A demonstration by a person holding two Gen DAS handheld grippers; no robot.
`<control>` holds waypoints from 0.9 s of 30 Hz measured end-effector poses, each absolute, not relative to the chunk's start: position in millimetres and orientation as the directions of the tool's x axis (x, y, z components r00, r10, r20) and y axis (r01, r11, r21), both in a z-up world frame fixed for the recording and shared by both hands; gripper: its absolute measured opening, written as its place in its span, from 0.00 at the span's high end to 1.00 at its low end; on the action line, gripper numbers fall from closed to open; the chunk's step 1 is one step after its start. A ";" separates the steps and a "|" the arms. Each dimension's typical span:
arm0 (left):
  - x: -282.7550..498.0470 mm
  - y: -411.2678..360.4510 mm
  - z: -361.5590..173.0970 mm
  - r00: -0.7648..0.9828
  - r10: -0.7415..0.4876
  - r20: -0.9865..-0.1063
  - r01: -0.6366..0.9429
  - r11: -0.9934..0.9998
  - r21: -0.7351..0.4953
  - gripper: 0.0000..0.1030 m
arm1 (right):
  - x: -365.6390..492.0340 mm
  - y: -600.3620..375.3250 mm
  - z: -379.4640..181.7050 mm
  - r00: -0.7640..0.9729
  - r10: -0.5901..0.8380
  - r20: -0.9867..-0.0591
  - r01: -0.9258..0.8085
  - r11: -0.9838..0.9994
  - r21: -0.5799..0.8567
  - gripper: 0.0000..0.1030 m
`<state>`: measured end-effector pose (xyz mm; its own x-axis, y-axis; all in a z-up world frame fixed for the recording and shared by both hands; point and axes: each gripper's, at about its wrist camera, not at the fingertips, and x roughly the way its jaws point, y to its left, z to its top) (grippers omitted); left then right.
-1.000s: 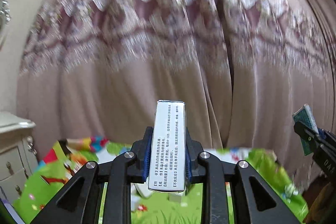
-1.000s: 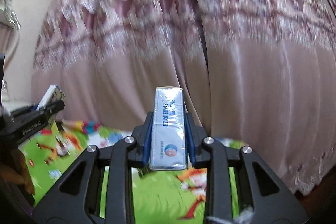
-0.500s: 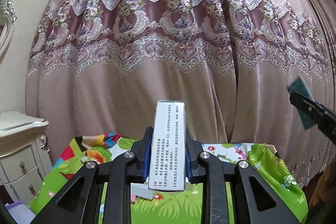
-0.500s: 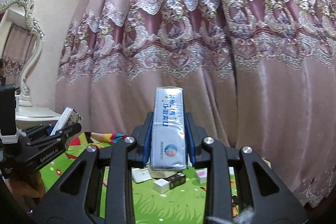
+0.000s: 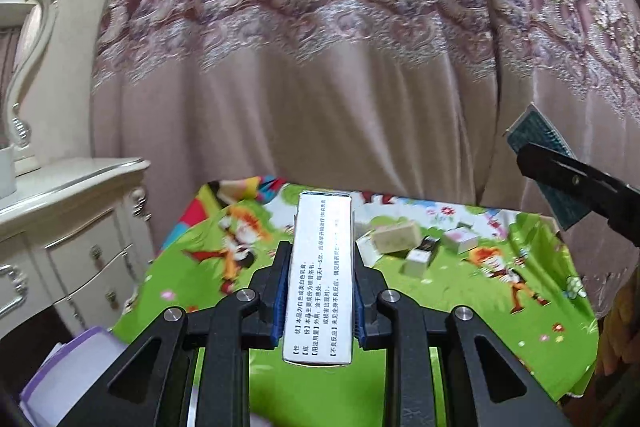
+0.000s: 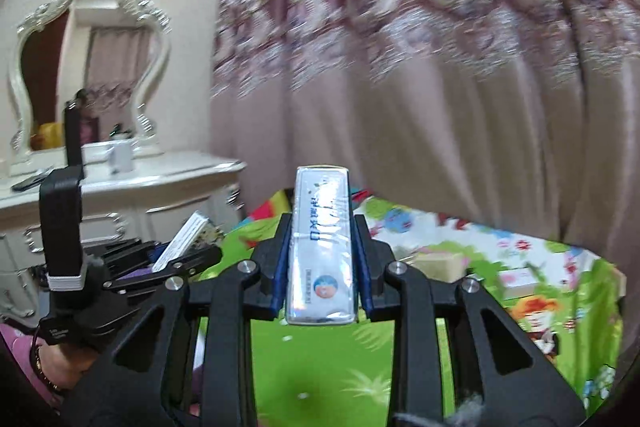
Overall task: Organize rigid objects
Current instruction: 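Carry both medicine boxes to the storage box and release them inside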
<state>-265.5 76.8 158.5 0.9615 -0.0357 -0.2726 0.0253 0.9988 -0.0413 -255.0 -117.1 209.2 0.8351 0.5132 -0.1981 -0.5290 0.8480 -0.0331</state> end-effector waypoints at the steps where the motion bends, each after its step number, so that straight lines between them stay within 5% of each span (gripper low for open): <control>1: -268.8 81.3 156.0 0.960 -0.019 -0.279 0.009 0.999 -0.037 0.74 | -254.7 -111.4 207.8 0.821 0.531 -0.209 -0.548 0.836 -0.031 0.69; 27: -317.7 228.8 53.2 0.775 0.215 -0.594 -0.362 0.922 -0.138 0.74 | -280.6 77.3 106.6 0.402 0.697 -0.594 -0.905 0.401 -0.142 0.69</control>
